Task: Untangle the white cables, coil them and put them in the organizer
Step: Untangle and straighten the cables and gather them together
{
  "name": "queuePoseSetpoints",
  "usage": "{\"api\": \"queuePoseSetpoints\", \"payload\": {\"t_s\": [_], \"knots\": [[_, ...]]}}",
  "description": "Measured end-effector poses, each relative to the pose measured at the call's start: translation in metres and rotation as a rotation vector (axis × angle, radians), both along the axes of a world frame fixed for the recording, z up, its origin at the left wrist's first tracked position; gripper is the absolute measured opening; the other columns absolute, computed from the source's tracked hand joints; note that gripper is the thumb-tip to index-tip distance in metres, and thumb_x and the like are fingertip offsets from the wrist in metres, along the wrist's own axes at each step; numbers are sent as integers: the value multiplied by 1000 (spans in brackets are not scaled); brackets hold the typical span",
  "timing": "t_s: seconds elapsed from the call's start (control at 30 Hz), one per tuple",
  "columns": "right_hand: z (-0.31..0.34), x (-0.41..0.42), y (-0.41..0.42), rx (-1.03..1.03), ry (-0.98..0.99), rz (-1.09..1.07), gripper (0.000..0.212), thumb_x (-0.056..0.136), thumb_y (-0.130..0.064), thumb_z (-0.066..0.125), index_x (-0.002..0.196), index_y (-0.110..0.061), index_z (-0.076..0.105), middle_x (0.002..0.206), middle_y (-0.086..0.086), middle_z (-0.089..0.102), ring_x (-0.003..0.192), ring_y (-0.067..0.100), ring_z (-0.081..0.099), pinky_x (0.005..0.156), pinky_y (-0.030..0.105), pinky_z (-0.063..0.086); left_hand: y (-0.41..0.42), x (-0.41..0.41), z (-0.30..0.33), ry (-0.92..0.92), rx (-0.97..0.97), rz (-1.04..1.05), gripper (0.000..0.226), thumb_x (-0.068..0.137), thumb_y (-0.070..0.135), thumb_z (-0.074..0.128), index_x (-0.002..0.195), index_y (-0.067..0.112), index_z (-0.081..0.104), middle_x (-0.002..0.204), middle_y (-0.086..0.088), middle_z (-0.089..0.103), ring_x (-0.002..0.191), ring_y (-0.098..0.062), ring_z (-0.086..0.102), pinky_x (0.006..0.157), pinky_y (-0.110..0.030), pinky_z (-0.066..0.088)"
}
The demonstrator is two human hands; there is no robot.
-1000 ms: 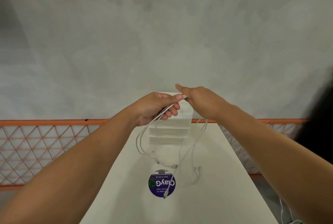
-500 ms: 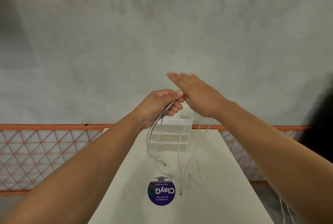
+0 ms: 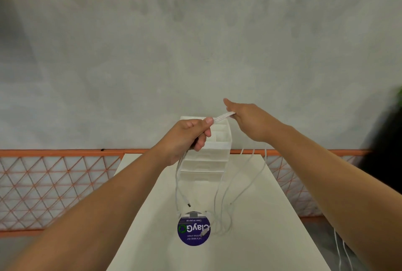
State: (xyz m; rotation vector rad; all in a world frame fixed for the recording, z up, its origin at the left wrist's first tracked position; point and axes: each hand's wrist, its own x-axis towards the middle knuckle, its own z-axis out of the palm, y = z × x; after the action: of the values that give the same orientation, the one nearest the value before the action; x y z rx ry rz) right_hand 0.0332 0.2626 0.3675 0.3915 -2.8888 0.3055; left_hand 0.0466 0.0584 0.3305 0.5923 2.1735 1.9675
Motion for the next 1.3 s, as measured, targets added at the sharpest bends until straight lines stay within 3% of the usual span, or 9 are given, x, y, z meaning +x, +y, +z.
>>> {"api": "queuePoseSetpoints", "payload": {"t_s": [0.1, 0.3, 0.43, 0.57, 0.67, 0.83, 0.97, 1.07, 1.3], "knots": [[8, 10, -18, 63, 123, 115, 69, 98, -4, 44, 153, -30, 10, 153, 0, 34, 137, 17, 36, 116, 32, 18, 6, -2, 3, 1, 82, -4, 37, 98, 34, 55, 72, 8, 60, 44, 1, 50, 39, -10, 43, 44, -16, 39], [11, 17, -32, -25, 133, 254, 33, 100, -17, 33, 120, -12, 58, 111, 3, 63, 102, 17, 58, 93, 38, 47, 7, -1, 15, -50, 140, -15, 36, 97, 41, 52, 75, 13, 60, 44, 4, 48, 31, -5, 33, 34, -14, 27], [6, 12, -24, 29, 92, 262, 42, 100, -11, 37, 138, -23, 49, 117, 3, 61, 105, 19, 56, 90, 27, 40, -2, -6, 11, -150, -29, -125, 44, 96, 54, 48, 73, 16, 54, 48, 4, 41, 42, -10, 30, 42, -17, 29], [1, 8, -24, 22, 103, 262, 44, 100, -11, 37, 142, -23, 44, 109, -3, 58, 103, 12, 50, 87, 21, 32, -4, -7, 0, -184, 71, -201, 38, 101, 44, 44, 74, 17, 52, 54, 2, 32, 53, -15, 28, 61, -27, 34], [1, 5, -23, 54, 108, 246, 46, 101, -11, 35, 145, -24, 40, 96, -11, 44, 94, 7, 41, 83, 21, 29, -6, -4, -3, -219, 106, -213, 36, 101, 45, 43, 81, 17, 56, 49, 2, 31, 48, -13, 26, 53, -24, 35], [-6, 2, -23, 22, 64, 219, 51, 101, -6, 32, 148, -27, 32, 100, -10, 43, 89, 5, 43, 80, 18, 29, -6, -1, -5, -244, 2, -170, 44, 97, 51, 46, 77, 14, 58, 48, -2, 54, 35, -10, 35, 41, -21, 38], [-13, 0, -21, -9, 82, 222, 51, 101, -8, 32, 148, -27, 30, 101, 1, 57, 93, 14, 49, 81, 23, 35, -11, -3, -12, -329, 50, -256, 35, 99, 38, 47, 94, 11, 68, 72, -4, 72, 52, -10, 61, 58, -25, 53], [-11, -2, -17, -19, 109, 221, 48, 103, -11, 32, 148, -27, 31, 110, 5, 63, 103, 20, 54, 85, 22, 36, -16, -6, -20, -362, 155, -351, 27, 98, 23, 50, 118, 15, 67, 82, -2, 72, 60, -10, 61, 62, -24, 53], [-8, -11, -27, 162, 293, 308, 52, 97, -4, 40, 145, -23, 38, 123, 1, 62, 114, 25, 48, 102, 33, 33, -9, -5, -25, -273, 225, -295, 25, 100, 22, 48, 117, 17, 66, 77, -1, 73, 54, -10, 60, 60, -21, 53]]}}
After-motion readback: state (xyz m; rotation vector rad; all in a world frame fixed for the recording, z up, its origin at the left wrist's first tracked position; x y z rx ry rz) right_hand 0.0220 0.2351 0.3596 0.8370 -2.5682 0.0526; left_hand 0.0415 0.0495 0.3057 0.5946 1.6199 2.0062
